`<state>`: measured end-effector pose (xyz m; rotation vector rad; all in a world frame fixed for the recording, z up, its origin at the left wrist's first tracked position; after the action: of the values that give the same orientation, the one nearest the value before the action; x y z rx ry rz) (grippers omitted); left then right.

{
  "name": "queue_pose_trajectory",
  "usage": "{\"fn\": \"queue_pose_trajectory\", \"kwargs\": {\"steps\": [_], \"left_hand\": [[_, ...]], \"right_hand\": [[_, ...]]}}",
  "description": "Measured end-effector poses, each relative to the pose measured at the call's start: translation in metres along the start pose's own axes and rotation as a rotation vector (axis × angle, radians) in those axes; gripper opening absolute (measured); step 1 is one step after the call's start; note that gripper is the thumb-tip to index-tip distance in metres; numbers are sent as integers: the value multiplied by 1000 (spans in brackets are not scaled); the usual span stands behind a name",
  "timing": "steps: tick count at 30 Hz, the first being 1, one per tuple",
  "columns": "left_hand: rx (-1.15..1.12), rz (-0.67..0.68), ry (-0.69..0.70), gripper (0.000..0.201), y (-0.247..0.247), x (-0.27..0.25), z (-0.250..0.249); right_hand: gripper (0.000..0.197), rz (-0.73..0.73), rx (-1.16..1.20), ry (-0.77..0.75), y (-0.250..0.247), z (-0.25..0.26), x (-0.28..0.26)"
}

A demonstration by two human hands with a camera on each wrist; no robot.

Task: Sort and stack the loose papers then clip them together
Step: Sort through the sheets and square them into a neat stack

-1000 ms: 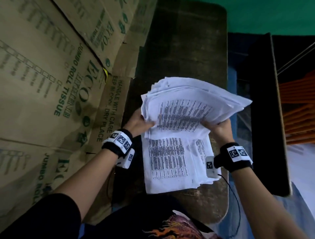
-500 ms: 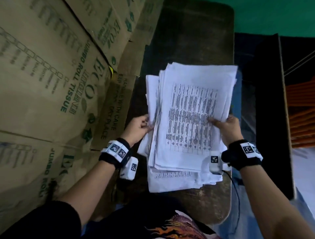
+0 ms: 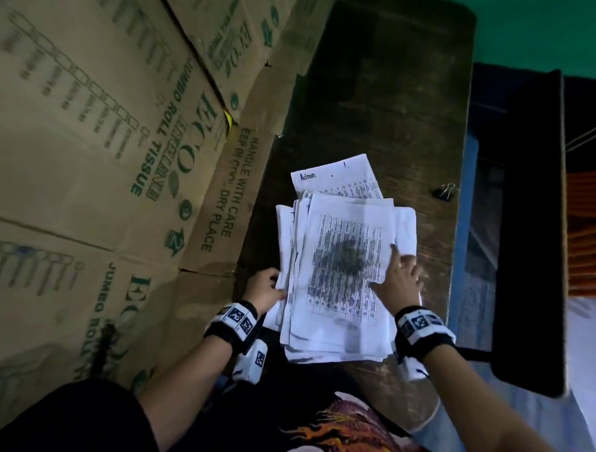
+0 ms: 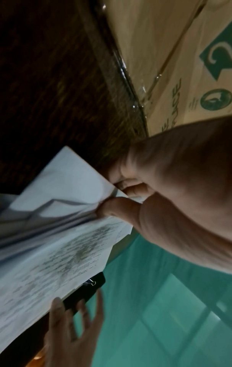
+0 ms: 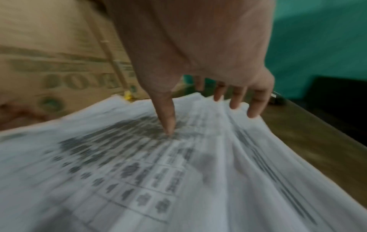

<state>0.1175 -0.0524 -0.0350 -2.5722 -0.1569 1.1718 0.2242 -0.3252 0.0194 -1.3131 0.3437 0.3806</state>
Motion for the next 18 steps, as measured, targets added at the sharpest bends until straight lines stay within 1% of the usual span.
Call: {"fn": "queue_pose_trajectory", "kwargs": {"steps": [1, 2, 4, 5, 6, 7, 8, 10, 12, 14, 15, 17, 18], "left_hand": [[-28, -1, 22, 27, -1, -3, -1], [-73, -3, 35, 26, -2, -7, -4], [-158, -18, 46, 22, -4, -11, -5], [-186, -31, 52, 18, -5, -12, -5], [-207, -37, 57, 15, -4, -13, -5], [-222, -47, 62, 15, -5, -15, -6], [-223, -67, 56, 18, -6, -15, -4], [-208, -109, 47, 23, -7, -12, -1], [-166, -142, 41, 24, -8, -12, 1], [-126, -156, 33, 22, -8, -13, 1], [-103, -164, 19, 17, -8, -14, 3], [-75, -187, -19, 11, -8, -18, 4], [-82, -191, -25, 13, -8, -19, 4]], "right_hand": [[91, -41, -103, -166, -2, 26, -7], [87, -38, -168, -362, 3, 54, -14], [86, 38, -300, -732, 27, 104, -30], [86, 58, -351, -875, 36, 124, -38], [85, 65, -398, -970, 41, 138, -43], [81, 97, -457, -1013, 47, 147, -43], [77, 130, -501, -1025, 51, 152, -41], [71, 198, -546, -1011, 59, 153, -32], [67, 225, -581, -1020, 65, 152, -27], [66, 275, -644, -1013, 72, 146, -23], [66, 290, -665, -1003, 74, 144, -23], [69, 275, -670, -1009, 74, 141, -24], [71, 269, -668, -1007, 74, 140, -25]]}}
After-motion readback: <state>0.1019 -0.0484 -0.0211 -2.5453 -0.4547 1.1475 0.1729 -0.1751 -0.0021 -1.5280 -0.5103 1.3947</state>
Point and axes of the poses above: each hand's wrist, its own x-axis towards the middle knuckle, its own y-axis out of the palm, z = x × y, the point moved 8 cm from there along x, towards the middle knuckle, and after that the axes turned 3 degrees about -y, right-handed, at the moved point
